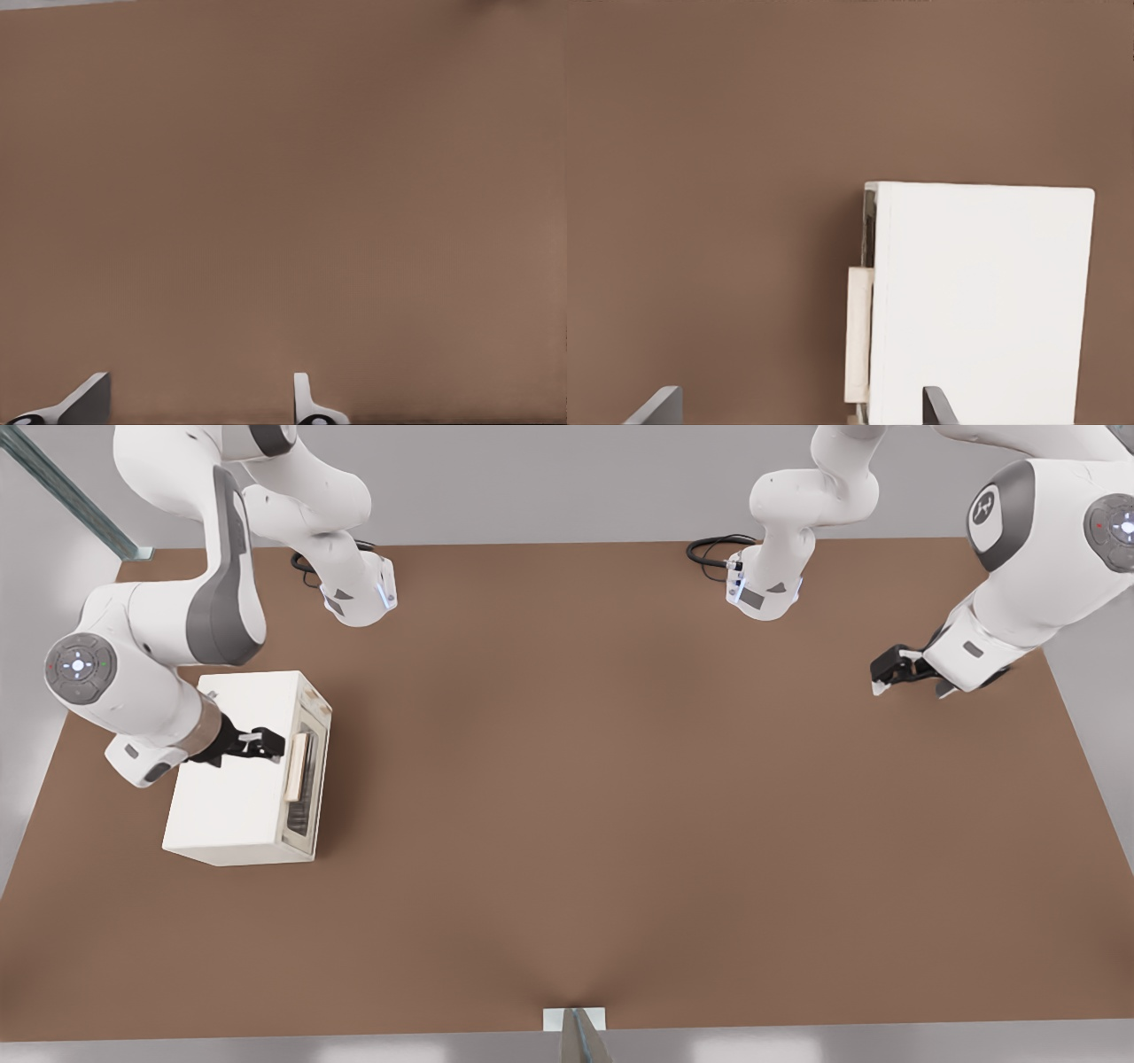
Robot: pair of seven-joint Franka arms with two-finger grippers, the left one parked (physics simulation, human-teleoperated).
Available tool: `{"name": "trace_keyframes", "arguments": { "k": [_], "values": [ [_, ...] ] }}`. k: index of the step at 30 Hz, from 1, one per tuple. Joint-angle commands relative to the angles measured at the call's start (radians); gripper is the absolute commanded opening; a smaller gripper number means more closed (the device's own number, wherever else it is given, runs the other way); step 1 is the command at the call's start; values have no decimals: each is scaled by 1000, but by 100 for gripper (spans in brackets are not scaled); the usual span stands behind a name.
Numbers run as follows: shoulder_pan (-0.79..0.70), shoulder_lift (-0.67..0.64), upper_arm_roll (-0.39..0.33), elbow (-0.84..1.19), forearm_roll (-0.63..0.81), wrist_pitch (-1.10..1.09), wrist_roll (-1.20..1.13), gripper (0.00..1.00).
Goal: Keep left arm still and open the oven door with right arm
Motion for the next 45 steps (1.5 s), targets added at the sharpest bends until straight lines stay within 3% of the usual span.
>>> {"name": "trace_keyframes", "arguments": {
  "k": [1, 3, 4, 5, 6, 9, 12, 16, 18, 26, 28, 45],
  "values": [
    [-1, -1, -1, 0, -1, 16, -2, 100],
    [4, 16, 9, -6, -5, -14, -6, 100],
    [60, 107, 21, 11, -40, -91, 0, 100],
    [108, 150, 22, 31, -56, -137, 128, 40],
    [165, 248, 24, 146, -123, -302, 187, 21],
    [390, 386, 13, 233, -525, -454, 197, 21],
    [489, 521, -60, 310, -749, -510, 329, 21],
    [498, 434, -68, 109, -654, -550, 530, 21],
    [490, 394, -100, -50, -630, -416, 653, 21],
    [469, 403, -131, -52, -647, -235, 619, 21],
    [470, 403, -171, -51, -671, -207, 549, 21],
    [450, 418, -171, -121, -637, -188, 552, 21]
  ]
}}
